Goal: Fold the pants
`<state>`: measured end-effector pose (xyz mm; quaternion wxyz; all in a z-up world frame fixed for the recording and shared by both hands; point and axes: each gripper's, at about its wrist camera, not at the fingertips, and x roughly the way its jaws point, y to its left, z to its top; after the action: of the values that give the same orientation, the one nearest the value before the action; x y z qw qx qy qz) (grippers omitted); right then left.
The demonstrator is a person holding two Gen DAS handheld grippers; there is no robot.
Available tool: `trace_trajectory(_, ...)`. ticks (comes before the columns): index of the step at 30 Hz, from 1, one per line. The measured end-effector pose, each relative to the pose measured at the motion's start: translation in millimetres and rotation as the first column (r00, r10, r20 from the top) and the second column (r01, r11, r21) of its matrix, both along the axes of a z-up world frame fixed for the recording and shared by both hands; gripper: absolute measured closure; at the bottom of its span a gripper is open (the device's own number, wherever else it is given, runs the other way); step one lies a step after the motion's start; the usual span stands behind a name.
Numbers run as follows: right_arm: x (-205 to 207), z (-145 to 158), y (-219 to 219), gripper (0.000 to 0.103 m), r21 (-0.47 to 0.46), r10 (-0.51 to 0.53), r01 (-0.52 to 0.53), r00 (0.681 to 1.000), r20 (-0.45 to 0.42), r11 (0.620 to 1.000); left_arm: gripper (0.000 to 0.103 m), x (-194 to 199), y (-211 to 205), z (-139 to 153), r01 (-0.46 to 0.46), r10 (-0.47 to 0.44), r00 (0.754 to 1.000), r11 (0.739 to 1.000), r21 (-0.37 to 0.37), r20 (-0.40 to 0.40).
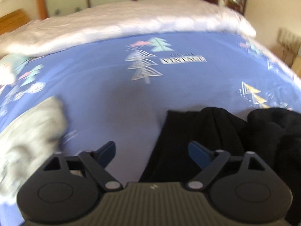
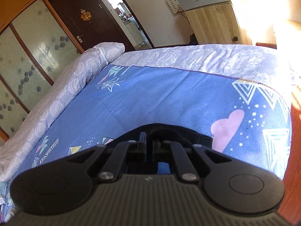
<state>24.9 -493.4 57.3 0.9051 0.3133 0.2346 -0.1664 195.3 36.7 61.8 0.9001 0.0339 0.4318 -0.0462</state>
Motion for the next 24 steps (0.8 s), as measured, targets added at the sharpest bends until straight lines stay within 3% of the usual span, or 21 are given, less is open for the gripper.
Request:
trace_trajectory(2,2,-5,-4,0.093,0.002,-0.004,0.004,1.000,-0.010,1.000,0.006,35,-16,-24,-0.008,0.009,0.999,1.000,0.025,-0.047)
trace_trajectory(4,2,-10,-9,0.093,0.006,-0.009,0.009,1.000,-0.022,1.000,0.010,59,-28,-47,-0.029,0.028,0.992,1.000,-0.009,-0.122)
trace_trajectory(5,3,-12,-10,0.093,0.006,-0.011,0.012,1.000,-0.027,1.000,0.031,67,-32,-58,-0.037,0.030,0.985,0.999,-0.040,-0.168)
trace_trajectory(6,4,-13,-11,0.093,0.006,-0.013,0.013,0.999,-0.030,1.000,0.039,71,-38,-66,-0.042,0.032,0.978,0.998,-0.046,-0.204)
trace_trajectory(7,6,-14,-12,0.093,0.007,-0.014,0.014,0.999,-0.032,1.000,0.046,66,-49,-65,-0.033,0.033,0.987,0.999,0.001,-0.160)
trace_trajectory(8,9,-14,-13,0.093,0.007,-0.012,0.013,0.999,-0.033,1.000,0.069,62,-57,-62,0.007,-0.004,0.990,1.000,0.016,-0.143)
trace_trajectory(9,13,-13,-14,0.094,0.002,-0.010,0.010,0.999,-0.033,1.000,0.077,58,-62,-57,0.028,-0.025,0.990,0.999,0.017,-0.137)
trace_trajectory(11,21,-7,-12,0.096,-0.029,-0.007,0.006,1.000,-0.022,1.000,0.079,53,-59,-39,-0.007,0.010,0.995,0.999,0.032,-0.095)
trace_trajectory(14,33,11,-7,0.097,-0.065,-0.011,0.013,0.999,0.036,0.998,0.080,44,-20,6,-0.138,0.137,0.989,0.990,0.011,0.049)
trace_trajectory(17,48,30,-6,0.097,-0.037,-0.015,0.019,0.994,0.112,0.999,0.080,34,39,53,-0.313,0.315,0.929,0.949,-0.041,0.195)
trace_trajectory(19,60,43,-5,0.097,-0.017,-0.006,0.009,0.986,0.164,1.000,0.080,29,78,69,-0.387,0.404,0.888,0.915,-0.117,0.217)
trace_trajectory(22,83,59,-1,0.097,0.006,0.020,-0.022,0.968,0.248,1.000,0.079,24,112,73,-0.495,0.511,0.824,0.859,-0.129,0.242)
trace_trajectory(24,95,61,4,0.097,0.010,0.019,-0.023,0.953,0.302,1.000,0.072,27,122,56,-0.531,0.542,0.808,0.840,-0.113,0.231)
